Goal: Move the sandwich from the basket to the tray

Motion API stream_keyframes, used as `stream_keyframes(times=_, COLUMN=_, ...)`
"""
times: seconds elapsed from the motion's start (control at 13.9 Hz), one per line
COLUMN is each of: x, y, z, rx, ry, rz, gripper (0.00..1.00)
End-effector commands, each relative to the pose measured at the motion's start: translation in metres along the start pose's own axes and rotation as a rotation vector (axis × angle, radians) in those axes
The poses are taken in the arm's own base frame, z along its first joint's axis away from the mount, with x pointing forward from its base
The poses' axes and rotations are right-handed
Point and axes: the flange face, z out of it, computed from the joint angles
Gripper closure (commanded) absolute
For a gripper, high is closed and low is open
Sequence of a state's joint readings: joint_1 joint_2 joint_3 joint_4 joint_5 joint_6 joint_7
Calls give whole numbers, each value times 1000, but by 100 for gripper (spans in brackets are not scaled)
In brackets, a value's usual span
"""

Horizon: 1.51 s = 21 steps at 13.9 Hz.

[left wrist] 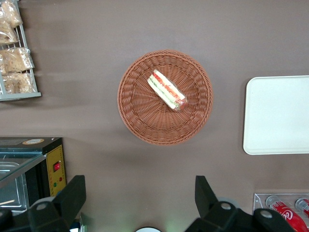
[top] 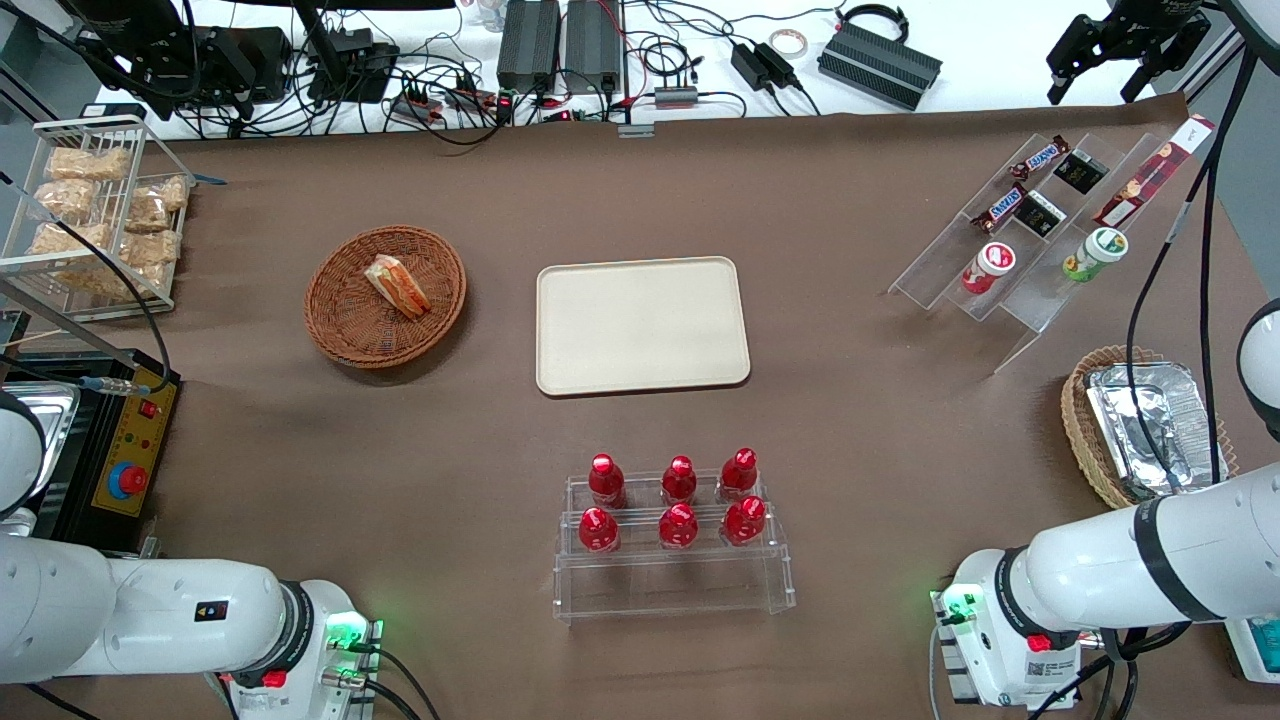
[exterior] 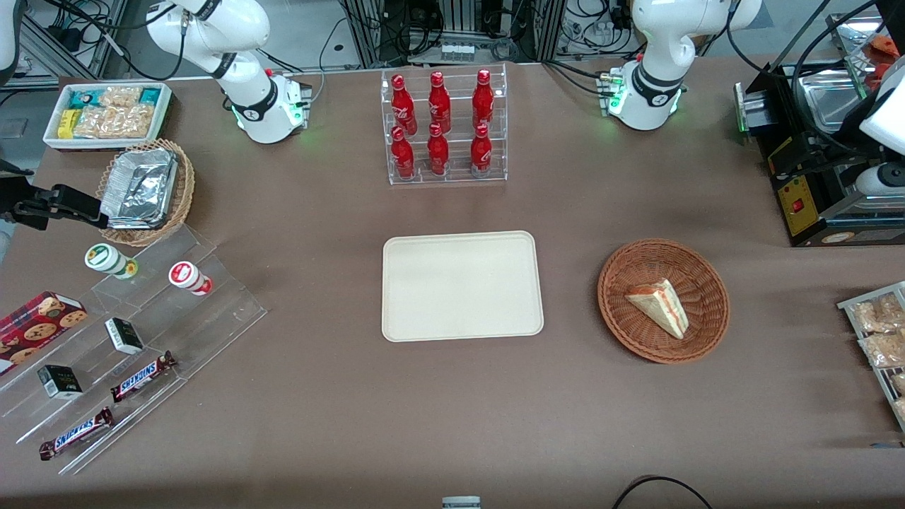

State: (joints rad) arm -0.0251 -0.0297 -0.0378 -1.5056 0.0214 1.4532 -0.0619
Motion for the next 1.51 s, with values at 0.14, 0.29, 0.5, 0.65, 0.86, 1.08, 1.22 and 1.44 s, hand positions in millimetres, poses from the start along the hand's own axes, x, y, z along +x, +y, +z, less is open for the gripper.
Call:
stream_keyframes(times=0.14, x=2, y=-2, z=5, rx=15, ry=-6, rz=17, gripper=0)
stream_keyframes(times=0.29, x=22, y=0, z=42, rx=17, ry=-36, rz=14, gripper=0)
stream_keyframes(times=0.5, x=39, y=4, z=105, rx=15, ry=-1, rz=-60, gripper=0)
stream_keyframes(times=0.65, x=42, y=8, z=147, rx=9, ry=35, rz=-154, gripper=0)
stream_keyframes(times=0.86, x=39, y=11, z=197, rx=-4, ry=62, rz=-263, gripper=0)
stream_keyframes(times=1.08, x=26, y=39, z=244, rx=-20, ry=70, rz=-497, gripper=0)
stream_keyframes(times=1.22, x=14, y=51, z=273, rx=-44, ry=105, rz=-614, gripper=0)
stream_keyframes(times=1.44, x=9, y=55, z=295, rx=-49, ry=104, rz=-673, gripper=0)
